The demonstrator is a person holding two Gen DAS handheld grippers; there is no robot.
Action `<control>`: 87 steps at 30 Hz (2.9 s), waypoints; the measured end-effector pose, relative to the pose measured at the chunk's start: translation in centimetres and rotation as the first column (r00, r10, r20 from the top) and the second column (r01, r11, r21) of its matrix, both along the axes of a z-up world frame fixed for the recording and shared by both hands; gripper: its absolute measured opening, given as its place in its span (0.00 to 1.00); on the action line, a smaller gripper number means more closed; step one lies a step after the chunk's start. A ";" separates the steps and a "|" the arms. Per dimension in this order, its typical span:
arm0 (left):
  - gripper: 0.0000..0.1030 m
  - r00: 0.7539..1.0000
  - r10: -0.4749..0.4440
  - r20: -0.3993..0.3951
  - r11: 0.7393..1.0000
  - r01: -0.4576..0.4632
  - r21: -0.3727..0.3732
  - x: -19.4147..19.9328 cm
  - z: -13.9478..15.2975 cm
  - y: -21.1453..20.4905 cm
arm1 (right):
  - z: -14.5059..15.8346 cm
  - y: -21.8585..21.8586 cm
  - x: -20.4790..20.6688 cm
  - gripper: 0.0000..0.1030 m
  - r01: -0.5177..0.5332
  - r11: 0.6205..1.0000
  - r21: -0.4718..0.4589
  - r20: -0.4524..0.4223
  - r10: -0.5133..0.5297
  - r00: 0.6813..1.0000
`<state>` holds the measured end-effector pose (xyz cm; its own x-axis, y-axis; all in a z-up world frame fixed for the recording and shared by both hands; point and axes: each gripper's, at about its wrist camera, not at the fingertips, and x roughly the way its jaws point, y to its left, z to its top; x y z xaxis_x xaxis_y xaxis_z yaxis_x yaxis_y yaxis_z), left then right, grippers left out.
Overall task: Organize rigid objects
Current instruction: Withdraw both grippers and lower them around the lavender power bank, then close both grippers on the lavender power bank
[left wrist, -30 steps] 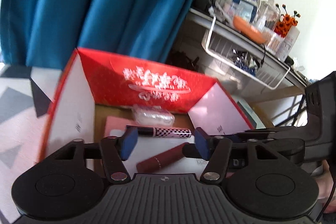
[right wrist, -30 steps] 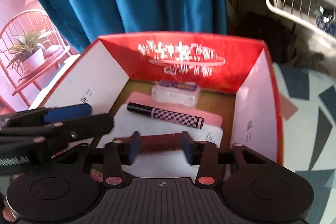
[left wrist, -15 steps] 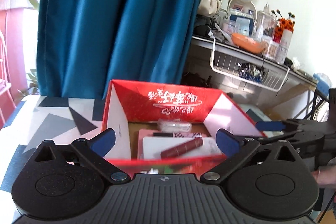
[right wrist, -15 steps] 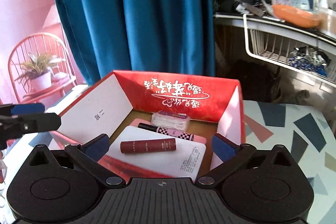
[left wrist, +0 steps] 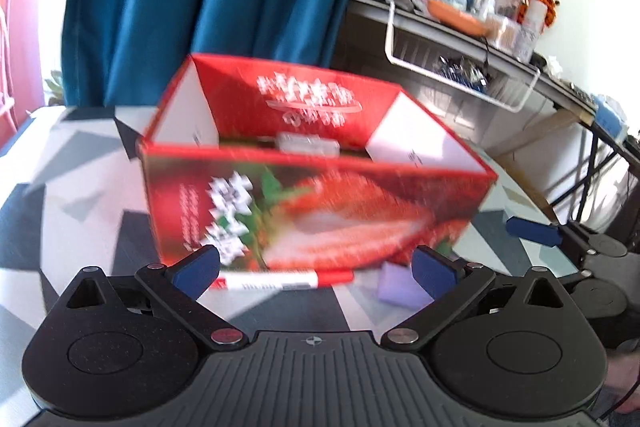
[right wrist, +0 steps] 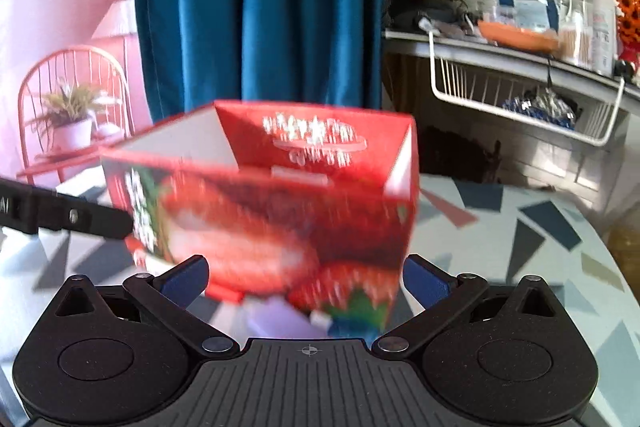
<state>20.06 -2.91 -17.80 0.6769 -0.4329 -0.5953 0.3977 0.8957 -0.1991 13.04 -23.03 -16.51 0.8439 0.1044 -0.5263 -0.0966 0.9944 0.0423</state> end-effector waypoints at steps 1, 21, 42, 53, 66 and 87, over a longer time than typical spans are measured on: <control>1.00 1.000 -0.014 -0.009 1.000 0.014 0.008 -0.2 -0.4 -0.3 | -0.6 0.0 -0.3 0.99 0.003 1.000 0.001 -0.012 -0.003 1.000; 0.99 0.996 0.033 -0.078 0.999 -0.031 0.029 -1.5 -4.2 -2.9 | -6.1 -1.4 -0.8 0.80 0.008 1.000 0.022 -0.080 -0.006 0.997; 0.67 0.976 -0.111 -0.190 0.994 0.108 -0.028 3.8 -6.2 -8.6 | -6.6 -0.3 -0.4 0.48 0.001 0.999 -0.040 -0.103 -0.005 0.995; 0.62 0.963 -0.144 -0.226 0.989 0.135 -0.056 5.7 -7.8 -9.9 | -6.9 0.4 -0.2 0.44 -0.020 0.997 -0.068 -0.112 0.012 0.994; 0.61 0.967 -0.121 -0.223 0.993 0.114 -0.042 4.1 -7.9 -9.8 | -7.1 0.6 -0.1 0.43 -0.082 0.995 -0.052 -0.123 0.075 0.990; 0.58 0.974 -0.041 -0.222 0.999 0.033 -0.040 0.1 -6.7 -7.1 | -6.5 2.3 -1.2 0.38 -0.177 0.977 -0.119 -0.088 0.167 0.982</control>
<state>20.17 -10.03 -24.48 0.5123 -0.4791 -0.7127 0.3728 0.8717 -0.3181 11.81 -20.68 -23.01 0.7756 0.1733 -0.6070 -0.2681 0.9610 -0.0682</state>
